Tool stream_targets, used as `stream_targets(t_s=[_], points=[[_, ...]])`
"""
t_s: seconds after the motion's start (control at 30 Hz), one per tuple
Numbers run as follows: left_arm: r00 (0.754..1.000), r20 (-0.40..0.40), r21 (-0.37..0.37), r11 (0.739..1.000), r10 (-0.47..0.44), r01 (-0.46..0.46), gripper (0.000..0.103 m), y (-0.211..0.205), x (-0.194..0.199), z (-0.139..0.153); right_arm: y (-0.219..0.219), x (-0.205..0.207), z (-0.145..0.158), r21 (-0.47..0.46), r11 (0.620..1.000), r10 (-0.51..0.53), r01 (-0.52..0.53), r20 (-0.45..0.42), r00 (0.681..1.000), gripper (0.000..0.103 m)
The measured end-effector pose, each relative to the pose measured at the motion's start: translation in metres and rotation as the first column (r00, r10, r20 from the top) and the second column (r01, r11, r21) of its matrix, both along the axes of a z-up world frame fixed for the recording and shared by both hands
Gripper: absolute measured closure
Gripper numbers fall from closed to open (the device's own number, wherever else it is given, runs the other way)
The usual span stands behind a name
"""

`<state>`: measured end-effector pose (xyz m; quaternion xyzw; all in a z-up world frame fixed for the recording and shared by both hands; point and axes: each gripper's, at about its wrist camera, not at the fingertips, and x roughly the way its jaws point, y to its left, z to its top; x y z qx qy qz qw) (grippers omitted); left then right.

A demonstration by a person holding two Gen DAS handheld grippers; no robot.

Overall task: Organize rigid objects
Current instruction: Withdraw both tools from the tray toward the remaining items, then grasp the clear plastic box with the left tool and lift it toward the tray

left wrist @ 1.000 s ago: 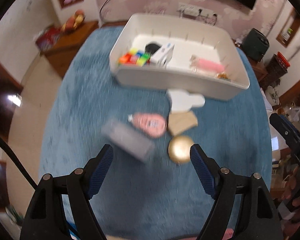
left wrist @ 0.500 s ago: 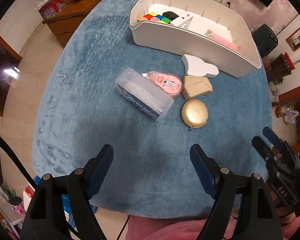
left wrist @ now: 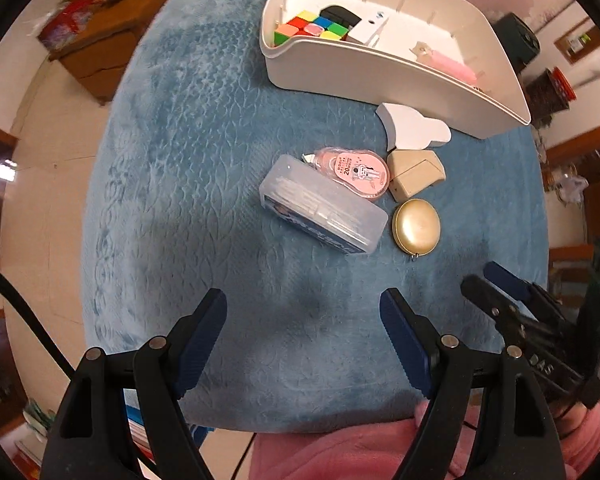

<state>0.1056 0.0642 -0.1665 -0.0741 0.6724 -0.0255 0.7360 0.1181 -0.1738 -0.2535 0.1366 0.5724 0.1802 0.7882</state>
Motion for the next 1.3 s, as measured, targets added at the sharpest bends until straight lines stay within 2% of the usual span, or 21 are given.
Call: stream_targets(t_s=[0.13,0.23,0.3,0.37,0.57,0.7,0.9,1.03,1.17,1.23,1.3], points=[[0.998,-0.057,-0.117,0.992,0.033,-0.04,0.021,0.008,0.014,-0.006,0.005,0.006,-0.01,0.03,0.994,-0.104,0.106,-0.045,0.994,0.036],[0.99,-0.128,-0.213,0.973,0.066,-0.092,0.021,0.017,0.025,-0.016,0.008,0.007,-0.018,0.043,0.984,-0.171,0.174,-0.073,0.983,0.036],[0.98,-0.183,-0.262,0.958,0.073,-0.12,0.021,0.019,0.033,-0.023,0.011,0.008,-0.021,0.044,0.978,-0.198,0.202,-0.082,0.977,0.036],[0.973,-0.217,-0.28,0.95,0.076,-0.137,0.021,0.02,0.038,-0.028,0.015,0.009,-0.024,0.039,0.973,-0.223,0.227,-0.084,0.971,0.036],[0.945,-0.303,-0.294,0.931,0.122,-0.214,0.021,0.02,0.058,-0.041,0.026,0.013,-0.028,0.008,0.971,-0.236,0.237,-0.067,0.969,0.036],[0.94,-0.324,-0.231,0.954,0.112,-0.193,0.021,0.014,0.07,-0.046,0.04,0.017,-0.03,-0.055,0.977,-0.208,0.206,-0.043,0.977,0.036],[0.918,-0.376,-0.193,0.958,0.129,-0.213,0.022,0.008,0.08,-0.06,0.061,0.021,-0.028,-0.178,0.976,-0.121,0.124,0.027,0.992,0.036],[0.91,-0.395,-0.184,0.96,0.124,-0.21,0.023,0.002,0.082,-0.066,0.069,0.023,-0.03,-0.226,0.97,-0.077,0.086,0.05,0.996,0.036],[0.907,-0.4,-0.202,0.952,0.133,-0.228,0.035,-0.004,0.083,-0.07,0.075,0.026,-0.032,-0.255,0.965,-0.042,0.057,0.066,0.997,0.036],[0.905,-0.402,-0.195,0.953,0.139,-0.233,0.035,-0.005,0.083,-0.069,0.075,0.027,-0.033,-0.262,0.964,-0.028,0.047,0.076,0.997,0.036],[0.905,-0.4,-0.193,0.953,0.143,-0.236,0.038,-0.007,0.084,-0.07,0.081,0.03,-0.033,-0.276,0.96,-0.018,0.04,0.082,0.997,0.042]])
